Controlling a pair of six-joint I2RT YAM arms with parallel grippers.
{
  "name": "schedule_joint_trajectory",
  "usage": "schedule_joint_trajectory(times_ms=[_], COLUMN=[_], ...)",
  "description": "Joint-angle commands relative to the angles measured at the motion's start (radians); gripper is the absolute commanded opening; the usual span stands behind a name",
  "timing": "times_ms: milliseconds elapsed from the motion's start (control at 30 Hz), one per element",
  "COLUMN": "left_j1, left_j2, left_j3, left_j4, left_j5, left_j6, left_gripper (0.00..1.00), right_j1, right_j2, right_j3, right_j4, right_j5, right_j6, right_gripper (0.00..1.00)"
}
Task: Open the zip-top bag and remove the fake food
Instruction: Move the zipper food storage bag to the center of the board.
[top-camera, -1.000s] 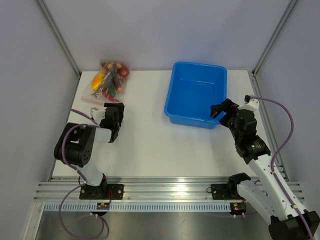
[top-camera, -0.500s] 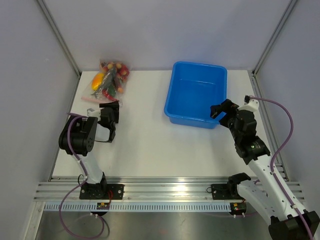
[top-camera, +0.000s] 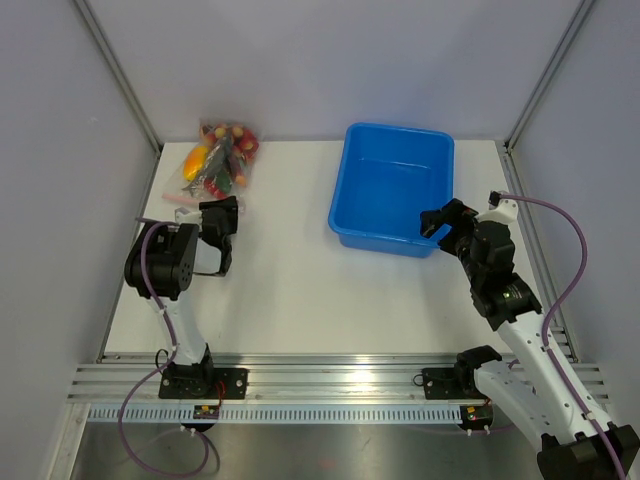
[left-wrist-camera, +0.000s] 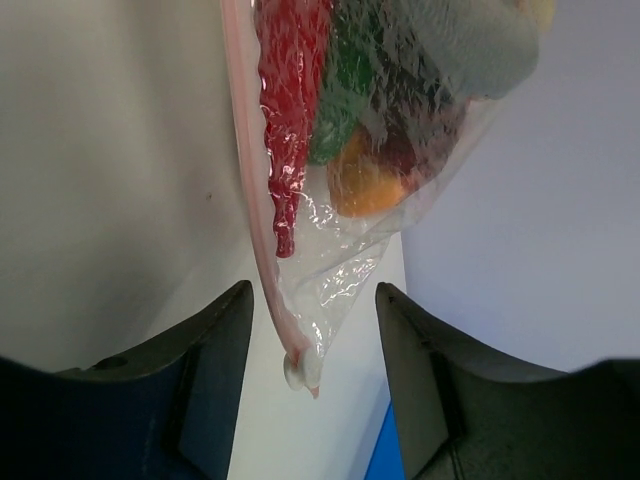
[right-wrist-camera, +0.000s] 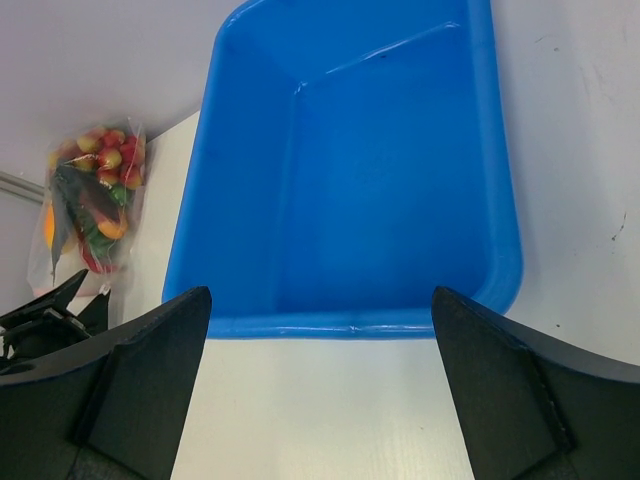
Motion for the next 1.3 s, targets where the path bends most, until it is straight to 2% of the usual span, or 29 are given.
schedule_joint_trajectory(times_ms=[0, 67, 200, 267, 400, 433, 533, 600, 667, 900, 1100, 1200, 1267], left_j1=[0.002, 0.004, 0.007, 0.009, 0.016, 0.016, 0.018, 0.018, 0.018, 0.018, -0.001, -0.027, -0.054], left_j2=[0.023, 0.029, 0.031, 0.038, 0.064, 0.068, 0.075, 0.072, 0.071, 0.011, -0.093, -0.161, -0.216], left_j3=[0.036, 0.039, 0.051, 0.051, 0.060, 0.057, 0.051, 0.039, 0.033, 0.007, -0.025, -0.021, -0.009], left_j4=[0.047, 0.044, 0.017, 0.011, 0.027, 0.036, 0.053, 0.068, 0.080, 0.045, -0.067, -0.151, -0.281], left_j5=[0.001, -0.007, -0.015, -0.018, 0.010, 0.016, 0.025, 0.027, 0.027, 0.044, 0.042, 0.033, 0.016], left_j6=[0.009, 0.011, 0.011, 0.002, -0.017, -0.015, -0.018, -0.018, -0.017, 0.000, 0.003, 0.006, 0.006], left_gripper=[0.52, 0.51, 0.42, 0.42, 0.26, 0.19, 0.07, 0.06, 0.00, 0.00, 0.00, 0.00, 0.00], right_j1=[0.002, 0.002, 0.000, 0.002, 0.002, 0.002, 0.002, 0.002, 0.002, 0.000, 0.002, 0.002, 0.003], right_j2=[-0.007, -0.007, -0.006, -0.006, -0.006, -0.006, -0.006, -0.006, -0.003, -0.003, 0.003, 0.011, 0.020], right_j3=[0.007, 0.005, 0.008, 0.007, 0.007, 0.007, 0.002, 0.002, 0.002, 0.002, 0.002, 0.005, 0.007], right_j4=[0.036, 0.036, 0.036, 0.036, 0.038, 0.038, 0.042, 0.044, 0.044, 0.047, 0.056, 0.059, 0.062], right_j5=[-0.027, -0.027, -0.030, -0.034, -0.033, -0.034, -0.034, -0.036, -0.041, -0.048, -0.073, -0.090, -0.100], right_j6=[-0.014, -0.013, -0.014, -0.014, -0.013, -0.011, -0.013, -0.011, -0.011, -0.010, -0.010, -0.008, -0.004], right_gripper=[0.99, 0.99, 0.99, 0.99, 1.00, 0.99, 0.99, 1.00, 1.00, 0.99, 1.00, 0.99, 0.99])
